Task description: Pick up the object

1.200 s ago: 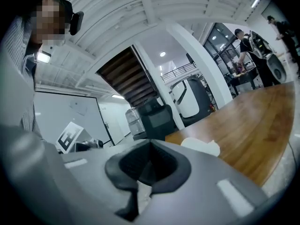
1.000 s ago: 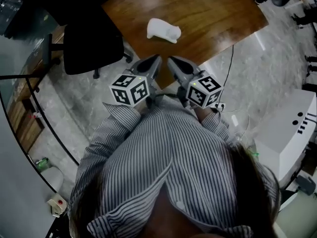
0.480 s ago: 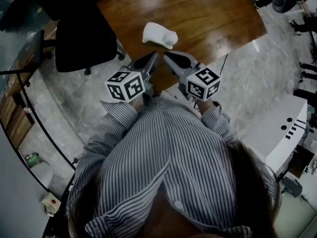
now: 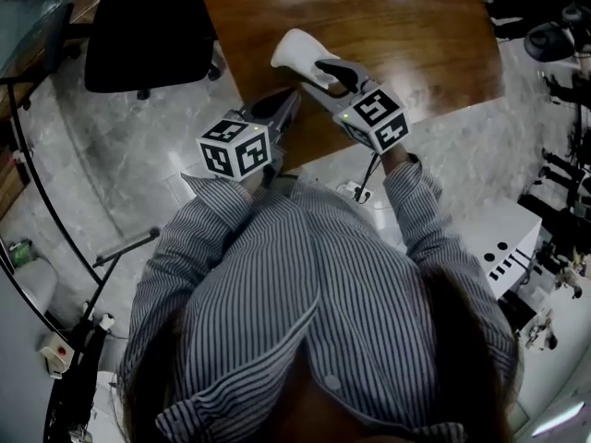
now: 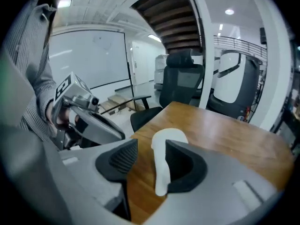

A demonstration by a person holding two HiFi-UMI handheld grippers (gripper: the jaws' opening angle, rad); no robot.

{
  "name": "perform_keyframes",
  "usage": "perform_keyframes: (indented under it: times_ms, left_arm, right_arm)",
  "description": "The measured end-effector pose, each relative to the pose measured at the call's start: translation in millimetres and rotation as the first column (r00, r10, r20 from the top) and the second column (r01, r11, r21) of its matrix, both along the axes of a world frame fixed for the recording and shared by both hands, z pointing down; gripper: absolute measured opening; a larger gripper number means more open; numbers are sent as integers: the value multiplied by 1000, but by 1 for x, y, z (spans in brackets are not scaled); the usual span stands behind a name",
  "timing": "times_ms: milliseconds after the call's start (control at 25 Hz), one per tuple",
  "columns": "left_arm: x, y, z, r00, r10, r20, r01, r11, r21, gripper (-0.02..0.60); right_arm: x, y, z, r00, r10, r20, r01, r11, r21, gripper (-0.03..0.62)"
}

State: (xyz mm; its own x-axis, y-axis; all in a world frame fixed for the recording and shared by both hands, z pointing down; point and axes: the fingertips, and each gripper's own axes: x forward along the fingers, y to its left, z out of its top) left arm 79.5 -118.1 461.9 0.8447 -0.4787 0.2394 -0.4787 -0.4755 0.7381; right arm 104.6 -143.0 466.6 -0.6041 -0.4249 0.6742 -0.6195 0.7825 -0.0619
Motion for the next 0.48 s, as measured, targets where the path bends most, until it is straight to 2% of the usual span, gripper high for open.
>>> perform_keyframes:
  times_ms: [120, 200, 320, 480]
  left_arm:
    - [-3, -4, 14, 1000, -19, -3, 19, 999, -30, 3]
    - [-5, -7, 22, 999, -33, -12, 32, 998, -47, 3]
    - [-8, -10, 33, 999, -44, -12, 43, 997, -66, 3]
    - [-12, -16, 42, 998, -64, -5, 63, 995, -79, 3]
  right_arm:
    - [1, -19, 22, 990, -53, -132, 54, 999, 5, 249]
    - [4, -30, 35, 982, -55, -183, 58, 998, 11, 281]
    - [11, -45, 51, 978, -41, -203, 41, 999, -5, 319]
    - [11, -48, 73, 970, -93, -226, 80, 994, -68, 381]
